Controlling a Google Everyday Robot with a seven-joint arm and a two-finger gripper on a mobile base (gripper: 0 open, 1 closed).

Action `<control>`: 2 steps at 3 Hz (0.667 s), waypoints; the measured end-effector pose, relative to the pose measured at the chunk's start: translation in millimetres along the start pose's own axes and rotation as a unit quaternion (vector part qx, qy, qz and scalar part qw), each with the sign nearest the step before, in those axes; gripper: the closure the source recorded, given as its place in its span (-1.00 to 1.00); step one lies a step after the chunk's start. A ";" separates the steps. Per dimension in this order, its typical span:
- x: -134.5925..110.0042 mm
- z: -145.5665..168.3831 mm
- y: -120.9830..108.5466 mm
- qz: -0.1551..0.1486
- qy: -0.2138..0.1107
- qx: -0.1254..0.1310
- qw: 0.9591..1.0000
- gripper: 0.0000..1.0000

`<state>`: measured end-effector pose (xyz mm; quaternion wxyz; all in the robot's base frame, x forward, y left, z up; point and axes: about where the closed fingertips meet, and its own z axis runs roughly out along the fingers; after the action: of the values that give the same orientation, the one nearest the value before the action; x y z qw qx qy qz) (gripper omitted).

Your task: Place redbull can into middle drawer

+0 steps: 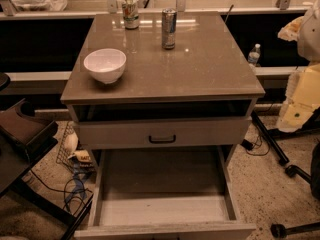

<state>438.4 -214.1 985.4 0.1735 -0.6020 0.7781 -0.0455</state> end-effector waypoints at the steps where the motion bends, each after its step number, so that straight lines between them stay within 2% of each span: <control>1: 0.0 -0.1 0.0 0.000 0.000 0.000 1.000 -1.00; 2: -10.9 13.6 -23.9 0.012 -0.024 0.021 0.999 -1.00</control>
Offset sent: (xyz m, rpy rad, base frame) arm 0.0933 0.0162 -0.0157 0.1416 -0.1414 -0.0575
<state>467.2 -208.3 981.7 0.2053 -0.5898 0.7797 -0.0448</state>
